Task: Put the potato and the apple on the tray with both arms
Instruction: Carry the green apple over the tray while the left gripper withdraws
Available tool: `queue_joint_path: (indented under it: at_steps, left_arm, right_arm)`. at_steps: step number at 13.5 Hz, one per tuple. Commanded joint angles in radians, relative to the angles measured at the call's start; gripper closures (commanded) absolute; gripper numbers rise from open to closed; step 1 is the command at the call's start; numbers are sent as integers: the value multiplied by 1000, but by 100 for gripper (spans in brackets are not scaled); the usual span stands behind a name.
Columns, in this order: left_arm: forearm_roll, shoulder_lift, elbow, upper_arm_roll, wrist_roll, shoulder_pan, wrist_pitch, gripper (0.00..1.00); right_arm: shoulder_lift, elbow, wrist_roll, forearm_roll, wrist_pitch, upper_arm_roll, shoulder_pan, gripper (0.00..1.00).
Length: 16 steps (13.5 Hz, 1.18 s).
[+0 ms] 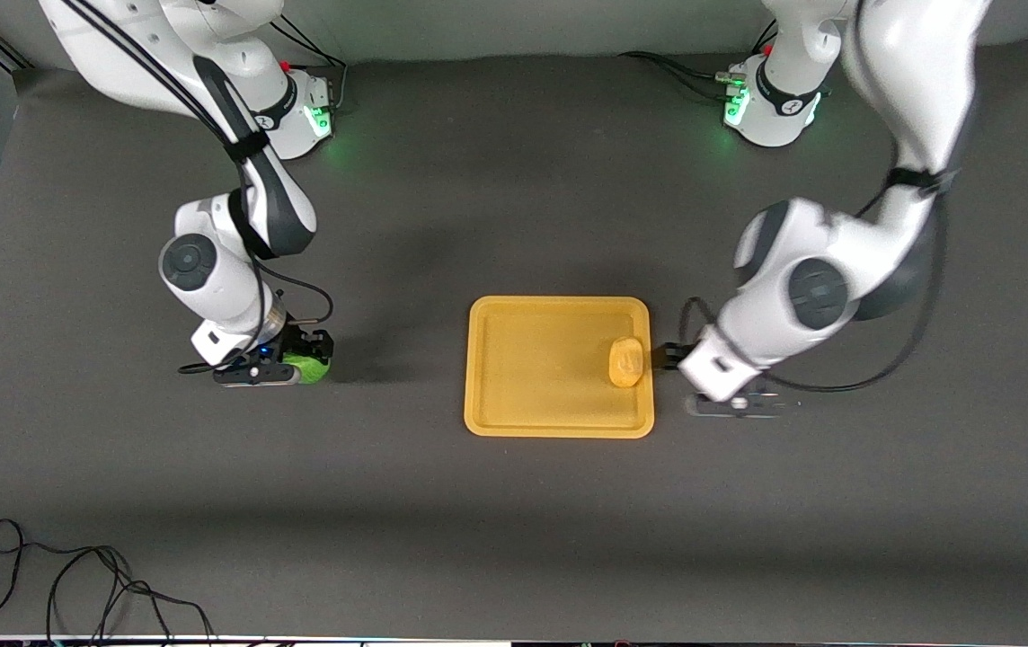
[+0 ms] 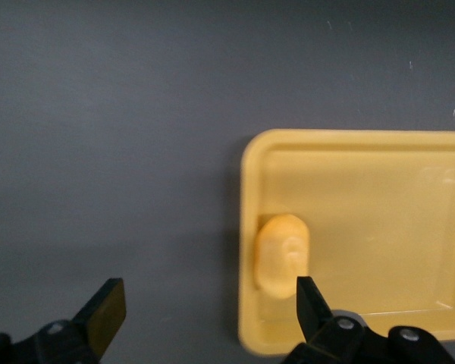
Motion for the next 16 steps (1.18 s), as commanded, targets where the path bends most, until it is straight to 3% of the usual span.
queue_joint_path:
  at_steps: [1,4,8,10,14,16]
  left_arm:
    - [12,-113,25,2,83,126,-79,0]
    - [15,-187,27,4,266,244,-103,0]
    - [41,-246,22,4,389,307,-207,0]
    - [47,-249,13,4,391,308,-226,1]
    - [96,-249,13,3,401,307,-238,1]
    - [99,-247,10,3,450,308,-241,0]
  right_arm:
    - [-126,183,17,2,-356,-7,4,40]
    - [-120,437,44,1,-645,-3,13,40]
    - [-62,584,251,-5,-687,10,166,40]
    - [48,717,456,-4,-698,10,308,40]
    - [391,1152,806,-1,-799,11,517,40]
    - [504,1236,874,-4,-781,10,576,41]
